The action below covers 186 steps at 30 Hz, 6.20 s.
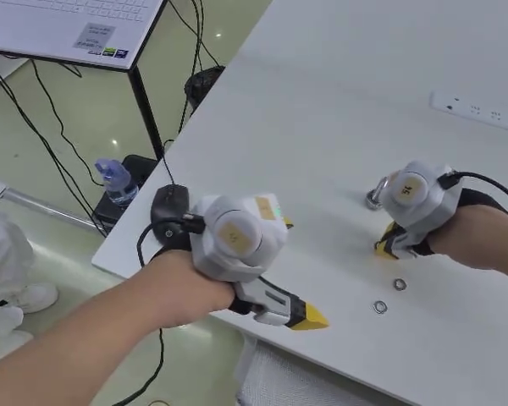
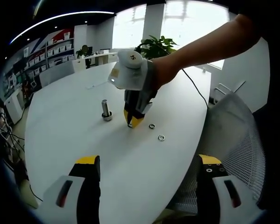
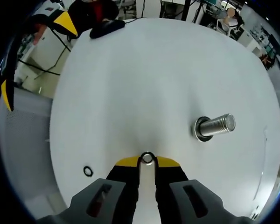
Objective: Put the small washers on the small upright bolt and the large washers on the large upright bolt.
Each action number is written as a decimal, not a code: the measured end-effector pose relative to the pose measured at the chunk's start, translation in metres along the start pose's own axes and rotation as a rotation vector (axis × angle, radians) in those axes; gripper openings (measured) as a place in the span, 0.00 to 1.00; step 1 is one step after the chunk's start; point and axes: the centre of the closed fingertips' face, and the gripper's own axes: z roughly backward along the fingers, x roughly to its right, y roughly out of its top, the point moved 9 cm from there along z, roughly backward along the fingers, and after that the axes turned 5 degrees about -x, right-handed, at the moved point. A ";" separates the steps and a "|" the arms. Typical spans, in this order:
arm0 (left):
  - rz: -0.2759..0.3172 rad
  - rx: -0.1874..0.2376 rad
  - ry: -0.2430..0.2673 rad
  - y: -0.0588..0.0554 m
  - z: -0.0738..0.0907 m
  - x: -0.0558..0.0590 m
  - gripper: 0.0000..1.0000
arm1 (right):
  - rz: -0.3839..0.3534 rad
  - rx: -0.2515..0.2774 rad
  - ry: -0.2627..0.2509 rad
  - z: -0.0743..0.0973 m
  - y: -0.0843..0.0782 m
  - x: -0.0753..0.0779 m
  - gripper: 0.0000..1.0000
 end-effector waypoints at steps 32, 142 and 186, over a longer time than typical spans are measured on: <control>0.007 0.004 0.017 0.005 -0.011 -0.003 0.92 | -0.214 0.022 -0.040 0.068 -0.099 0.016 0.12; 0.024 -0.049 0.005 -0.006 -0.018 -0.013 0.91 | -0.184 -0.067 -0.050 0.023 -0.103 0.075 0.13; 0.003 -0.034 0.022 0.002 -0.006 -0.012 0.90 | -0.082 -0.032 -0.059 0.057 -0.078 0.068 0.25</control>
